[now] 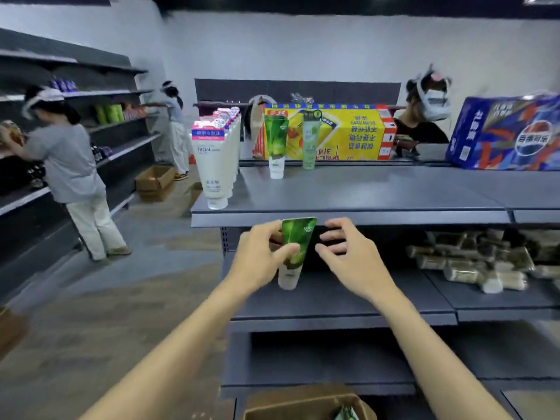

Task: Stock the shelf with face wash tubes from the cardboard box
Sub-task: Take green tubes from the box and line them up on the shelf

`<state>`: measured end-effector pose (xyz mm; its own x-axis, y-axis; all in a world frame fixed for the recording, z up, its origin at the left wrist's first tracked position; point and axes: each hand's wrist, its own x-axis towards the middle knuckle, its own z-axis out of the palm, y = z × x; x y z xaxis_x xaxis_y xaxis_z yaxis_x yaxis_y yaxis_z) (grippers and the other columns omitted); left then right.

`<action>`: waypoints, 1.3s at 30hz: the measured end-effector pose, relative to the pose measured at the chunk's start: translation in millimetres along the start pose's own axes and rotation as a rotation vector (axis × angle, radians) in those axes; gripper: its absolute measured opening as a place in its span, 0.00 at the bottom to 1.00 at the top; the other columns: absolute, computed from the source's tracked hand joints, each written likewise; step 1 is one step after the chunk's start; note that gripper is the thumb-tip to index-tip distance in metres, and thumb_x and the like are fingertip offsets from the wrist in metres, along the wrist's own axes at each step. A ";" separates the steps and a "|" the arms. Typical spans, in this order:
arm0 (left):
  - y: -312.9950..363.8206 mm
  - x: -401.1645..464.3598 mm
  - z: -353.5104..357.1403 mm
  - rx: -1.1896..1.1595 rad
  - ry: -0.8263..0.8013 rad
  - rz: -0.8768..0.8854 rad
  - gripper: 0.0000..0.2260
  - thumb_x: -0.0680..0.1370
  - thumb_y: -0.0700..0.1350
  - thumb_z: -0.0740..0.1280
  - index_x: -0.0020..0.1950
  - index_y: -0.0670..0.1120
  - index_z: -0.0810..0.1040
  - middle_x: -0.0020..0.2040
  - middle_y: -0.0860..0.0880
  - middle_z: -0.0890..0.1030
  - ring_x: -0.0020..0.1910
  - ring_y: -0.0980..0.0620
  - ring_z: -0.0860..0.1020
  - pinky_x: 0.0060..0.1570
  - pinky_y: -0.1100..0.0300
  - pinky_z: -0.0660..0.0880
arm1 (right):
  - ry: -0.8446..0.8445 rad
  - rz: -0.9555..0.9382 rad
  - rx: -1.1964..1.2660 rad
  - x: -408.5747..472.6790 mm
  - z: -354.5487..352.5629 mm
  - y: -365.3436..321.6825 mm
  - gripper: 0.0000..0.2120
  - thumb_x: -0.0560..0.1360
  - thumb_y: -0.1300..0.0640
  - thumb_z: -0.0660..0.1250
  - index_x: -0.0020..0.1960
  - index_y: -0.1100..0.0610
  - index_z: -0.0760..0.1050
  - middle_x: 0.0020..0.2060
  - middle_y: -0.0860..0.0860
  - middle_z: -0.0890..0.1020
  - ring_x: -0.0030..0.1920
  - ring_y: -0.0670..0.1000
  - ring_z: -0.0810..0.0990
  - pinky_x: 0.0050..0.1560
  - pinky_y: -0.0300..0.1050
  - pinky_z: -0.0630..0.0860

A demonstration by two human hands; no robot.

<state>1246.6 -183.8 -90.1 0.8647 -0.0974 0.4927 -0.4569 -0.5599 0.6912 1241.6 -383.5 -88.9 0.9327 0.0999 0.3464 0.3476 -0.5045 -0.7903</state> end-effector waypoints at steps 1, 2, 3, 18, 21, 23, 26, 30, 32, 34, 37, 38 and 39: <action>10.9 12.7 -9.8 -0.021 0.003 0.013 0.06 0.73 0.45 0.74 0.45 0.56 0.81 0.39 0.54 0.84 0.39 0.58 0.83 0.44 0.60 0.81 | 0.025 -0.029 -0.005 5.8 -10.1 -14.3 0.18 0.76 0.53 0.71 0.63 0.49 0.71 0.51 0.42 0.81 0.42 0.38 0.82 0.42 0.29 0.76; 19.1 25.3 -18.6 -0.045 0.004 0.018 0.06 0.72 0.47 0.74 0.46 0.57 0.81 0.40 0.53 0.84 0.40 0.56 0.84 0.44 0.56 0.82 | 0.040 -0.055 -0.016 11.6 -19.3 -27.0 0.17 0.76 0.53 0.71 0.63 0.48 0.71 0.51 0.41 0.80 0.42 0.38 0.82 0.42 0.28 0.76; 26.6 36.8 -26.4 -0.054 0.010 0.020 0.07 0.71 0.50 0.74 0.48 0.56 0.82 0.41 0.52 0.85 0.41 0.53 0.84 0.44 0.51 0.83 | 0.048 -0.077 -0.029 17.2 -27.5 -38.0 0.17 0.76 0.52 0.71 0.63 0.48 0.70 0.51 0.41 0.80 0.42 0.39 0.82 0.42 0.28 0.76; 44.1 134.0 -30.0 -0.259 0.007 -0.208 0.10 0.77 0.40 0.72 0.58 0.47 0.81 0.50 0.42 0.82 0.52 0.43 0.82 0.44 0.54 0.82 | 0.001 -0.162 -0.073 97.5 -63.0 -43.1 0.18 0.77 0.52 0.70 0.64 0.49 0.69 0.54 0.45 0.80 0.44 0.42 0.83 0.39 0.30 0.75; 38.5 148.1 -23.7 -0.238 0.020 -0.217 0.11 0.77 0.40 0.72 0.59 0.47 0.81 0.48 0.44 0.82 0.51 0.44 0.82 0.46 0.52 0.83 | -0.016 -0.169 -0.067 115.7 -64.6 -30.2 0.18 0.76 0.53 0.70 0.63 0.49 0.70 0.53 0.46 0.81 0.43 0.40 0.82 0.41 0.29 0.73; 35.0 157.5 -22.6 -0.206 0.013 -0.219 0.11 0.76 0.41 0.72 0.58 0.48 0.81 0.50 0.42 0.83 0.51 0.43 0.83 0.47 0.50 0.83 | -0.030 -0.175 -0.061 126.8 -64.0 -23.8 0.18 0.76 0.53 0.70 0.63 0.49 0.70 0.53 0.45 0.81 0.42 0.40 0.82 0.41 0.28 0.73; 32.1 166.6 -21.8 -0.185 0.000 -0.221 0.11 0.77 0.40 0.71 0.59 0.46 0.80 0.53 0.40 0.83 0.52 0.44 0.83 0.49 0.49 0.83 | -0.050 -0.187 -0.052 141.7 -61.3 -14.8 0.18 0.75 0.53 0.71 0.63 0.49 0.70 0.53 0.45 0.81 0.42 0.39 0.82 0.41 0.28 0.73; 26.9 169.5 -19.6 -0.170 0.026 -0.216 0.12 0.77 0.41 0.71 0.60 0.46 0.80 0.53 0.43 0.84 0.49 0.50 0.83 0.47 0.53 0.83 | -0.087 -0.209 -0.032 156.7 -55.2 -3.0 0.17 0.75 0.51 0.71 0.62 0.47 0.70 0.54 0.43 0.80 0.40 0.35 0.81 0.38 0.24 0.72; 21.4 168.6 -16.1 -0.179 0.060 -0.199 0.11 0.76 0.42 0.73 0.58 0.47 0.80 0.53 0.43 0.84 0.47 0.51 0.82 0.47 0.53 0.83 | -0.102 -0.217 -0.025 162.5 -50.8 2.1 0.18 0.75 0.51 0.71 0.62 0.47 0.70 0.54 0.43 0.80 0.40 0.34 0.81 0.38 0.23 0.72; 13.2 163.4 -8.3 -0.169 0.123 -0.183 0.14 0.73 0.43 0.76 0.56 0.48 0.80 0.51 0.44 0.84 0.48 0.50 0.82 0.48 0.52 0.82 | -0.108 -0.225 -0.014 166.9 -45.7 5.2 0.18 0.75 0.51 0.72 0.62 0.48 0.70 0.54 0.43 0.80 0.40 0.34 0.81 0.38 0.23 0.72; -1.4 149.3 9.2 -0.097 0.250 -0.162 0.20 0.65 0.49 0.81 0.53 0.48 0.79 0.48 0.49 0.85 0.47 0.53 0.84 0.50 0.55 0.81 | -0.118 -0.225 0.014 170.5 -38.4 7.0 0.20 0.74 0.50 0.72 0.63 0.48 0.70 0.54 0.42 0.80 0.41 0.35 0.81 0.39 0.25 0.73; -5.4 144.9 14.6 -0.081 0.287 -0.153 0.20 0.64 0.50 0.81 0.51 0.48 0.80 0.47 0.51 0.85 0.46 0.56 0.84 0.49 0.55 0.82 | -0.120 -0.225 0.016 171.6 -36.2 6.9 0.20 0.74 0.49 0.73 0.63 0.48 0.70 0.54 0.42 0.80 0.41 0.35 0.81 0.39 0.25 0.74; -8.9 141.9 18.8 -0.077 0.316 -0.139 0.18 0.64 0.50 0.81 0.50 0.48 0.81 0.45 0.53 0.85 0.45 0.58 0.84 0.48 0.55 0.82 | -0.119 -0.224 0.013 173.1 -34.0 6.3 0.21 0.74 0.48 0.73 0.63 0.47 0.70 0.54 0.41 0.80 0.42 0.35 0.81 0.39 0.25 0.74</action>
<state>1377.2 -208.1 -36.2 0.8177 0.2414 0.5225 -0.3645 -0.4854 0.7947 1402.0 -398.5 -16.7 0.8368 0.3089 0.4520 0.5472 -0.4474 -0.7074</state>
